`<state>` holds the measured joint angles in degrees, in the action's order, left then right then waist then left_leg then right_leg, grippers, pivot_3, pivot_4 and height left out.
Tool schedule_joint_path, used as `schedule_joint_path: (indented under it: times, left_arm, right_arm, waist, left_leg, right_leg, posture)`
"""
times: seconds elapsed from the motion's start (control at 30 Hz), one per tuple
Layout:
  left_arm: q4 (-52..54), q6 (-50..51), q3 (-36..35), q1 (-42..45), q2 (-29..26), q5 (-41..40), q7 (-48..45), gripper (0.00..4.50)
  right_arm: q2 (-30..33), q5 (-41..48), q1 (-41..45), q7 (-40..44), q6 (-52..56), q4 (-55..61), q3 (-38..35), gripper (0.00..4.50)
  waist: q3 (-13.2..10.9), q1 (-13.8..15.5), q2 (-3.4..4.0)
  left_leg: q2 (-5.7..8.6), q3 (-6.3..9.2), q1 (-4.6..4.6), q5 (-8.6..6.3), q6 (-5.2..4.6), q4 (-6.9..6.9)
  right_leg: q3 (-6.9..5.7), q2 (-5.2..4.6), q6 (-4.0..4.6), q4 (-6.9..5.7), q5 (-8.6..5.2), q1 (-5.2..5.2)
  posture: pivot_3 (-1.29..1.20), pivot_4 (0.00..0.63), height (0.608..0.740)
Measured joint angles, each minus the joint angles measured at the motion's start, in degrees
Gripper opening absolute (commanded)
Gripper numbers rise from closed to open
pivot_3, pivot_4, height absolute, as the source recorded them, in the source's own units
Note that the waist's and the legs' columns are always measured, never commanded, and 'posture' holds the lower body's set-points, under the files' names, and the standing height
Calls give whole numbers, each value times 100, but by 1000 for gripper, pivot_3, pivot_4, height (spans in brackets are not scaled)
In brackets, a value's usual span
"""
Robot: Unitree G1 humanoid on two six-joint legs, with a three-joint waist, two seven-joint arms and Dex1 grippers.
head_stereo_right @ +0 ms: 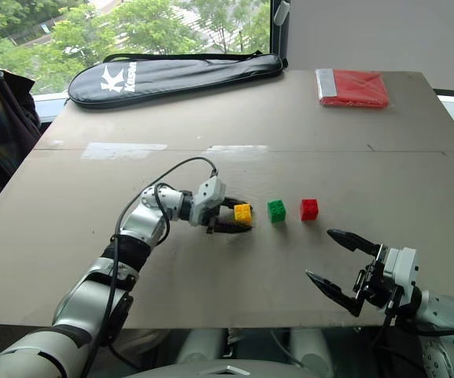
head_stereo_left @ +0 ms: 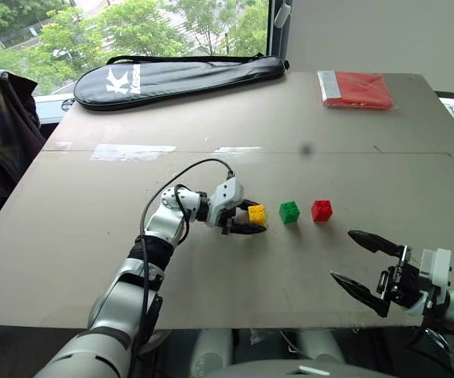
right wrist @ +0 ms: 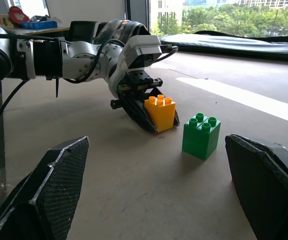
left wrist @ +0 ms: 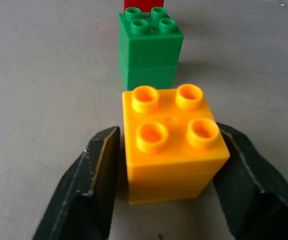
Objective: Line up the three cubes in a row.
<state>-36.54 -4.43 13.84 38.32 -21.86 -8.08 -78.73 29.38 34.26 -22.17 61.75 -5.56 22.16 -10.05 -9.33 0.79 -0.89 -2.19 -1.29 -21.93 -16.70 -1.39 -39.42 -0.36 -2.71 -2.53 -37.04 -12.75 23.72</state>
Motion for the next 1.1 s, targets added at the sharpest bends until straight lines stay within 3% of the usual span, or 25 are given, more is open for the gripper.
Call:
schedule_joint_path:
  times: [0.03,0.33,0.6,0.8,0.87,1.1]
  left_arm:
    - [-22,-41,0,7,2,5,2,4465]
    - [-38,-251,-54,-57,-116,-20,-33,4465]
    - [1726,493,-559,-1240,-1065,-772,-518,4465]
    - [3398,1128,-985,-2662,-1468,-773,535,4465]
    - [4212,1268,-1151,-3464,-1421,-610,1290,4465]
    - [5571,1711,-1484,-4828,-868,-499,2954,4465]
  right_arm:
    - [0,0,-2,0,0,0,0,4500]
    - [0,-2,-33,-2,1,0,7,4500]
    - [32,22,-111,50,-2,-30,-30,4500]
    - [85,44,-103,81,-3,-325,-226,4500]
    - [130,66,-107,159,2,-595,-345,4500]
    - [438,-109,225,438,-106,-1713,-615,4500]
  waist:
    - [0,0,0]
    - [0,-19,0]
    - [-3,-7,5]
    - [-6,4,10]
    - [-8,1,12]
    - [-7,-8,18]
  left_leg:
    - [0,0,0,0,0,0]
    - [-2,-1,5,0,0,-3]
    - [-7,5,1,0,1,2]
    - [-10,6,7,0,1,2]
    - [-11,4,6,-1,1,2]
    - [-6,0,15,0,1,2]
  right_leg:
    - [0,0,0,0,0,0]
    - [3,1,0,-8,0,0]
    - [6,-6,19,-6,9,6]
    - [18,-21,-2,-3,-2,5]
    - [19,-27,-3,-1,-3,5]
    - [20,-23,-6,-3,-5,3]
  posture:
    - [0,150,708]
    - [0,150,708]
    - [0,150,708]
    - [0,150,708]
    - [0,150,708]
    - [0,150,708]
